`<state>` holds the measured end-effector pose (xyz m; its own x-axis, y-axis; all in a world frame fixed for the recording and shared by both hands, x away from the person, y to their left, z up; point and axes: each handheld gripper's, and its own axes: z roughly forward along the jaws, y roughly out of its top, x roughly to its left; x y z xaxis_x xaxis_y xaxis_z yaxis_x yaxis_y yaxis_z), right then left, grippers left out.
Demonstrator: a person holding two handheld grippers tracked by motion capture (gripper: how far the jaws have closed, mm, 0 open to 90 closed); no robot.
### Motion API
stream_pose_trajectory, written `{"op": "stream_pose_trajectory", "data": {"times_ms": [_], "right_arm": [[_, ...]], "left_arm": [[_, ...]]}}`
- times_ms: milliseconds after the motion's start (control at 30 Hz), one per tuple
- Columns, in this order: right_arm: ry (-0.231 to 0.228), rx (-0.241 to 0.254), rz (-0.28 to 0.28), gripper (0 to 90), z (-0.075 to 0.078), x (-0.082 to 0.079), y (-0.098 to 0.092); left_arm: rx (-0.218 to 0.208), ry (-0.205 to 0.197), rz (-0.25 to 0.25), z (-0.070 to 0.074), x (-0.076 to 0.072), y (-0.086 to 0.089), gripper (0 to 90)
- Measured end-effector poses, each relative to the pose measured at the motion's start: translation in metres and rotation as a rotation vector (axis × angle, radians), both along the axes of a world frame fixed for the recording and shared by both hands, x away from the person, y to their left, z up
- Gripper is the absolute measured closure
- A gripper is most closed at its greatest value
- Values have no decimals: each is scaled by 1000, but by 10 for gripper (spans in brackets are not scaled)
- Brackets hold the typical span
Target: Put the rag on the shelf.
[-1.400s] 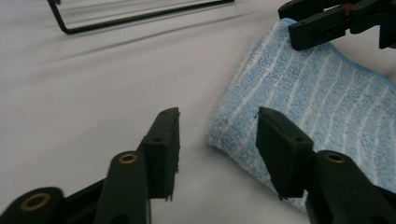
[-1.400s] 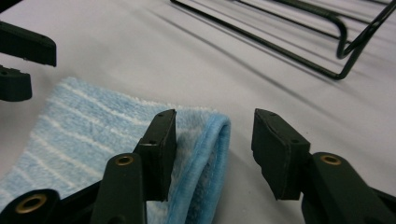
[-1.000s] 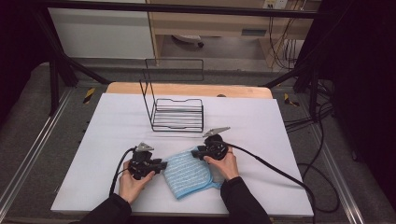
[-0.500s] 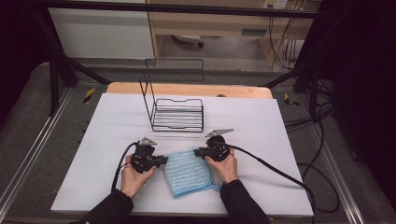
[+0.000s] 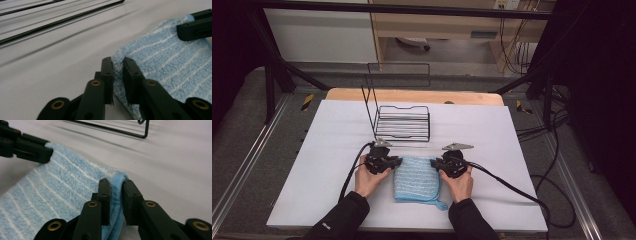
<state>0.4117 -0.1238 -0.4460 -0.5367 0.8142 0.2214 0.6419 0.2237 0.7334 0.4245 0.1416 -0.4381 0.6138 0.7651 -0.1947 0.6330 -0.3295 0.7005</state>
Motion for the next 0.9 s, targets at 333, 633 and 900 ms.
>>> {"op": "stream_pose_trajectory", "data": {"times_ms": [333, 633, 900], "right_arm": [[-69, 35, 60, 477, 11, 3, -8], [-85, 66, 109, 264, 20, -2, -21], [-50, 83, 85, 336, 10, 8, -20]], "left_arm": [[-87, 35, 67, 1, 3, 7, 549], [-92, 70, 67, -9, 7, 1, 682], [-57, 61, 27, -12, 5, -2, 746]]}}
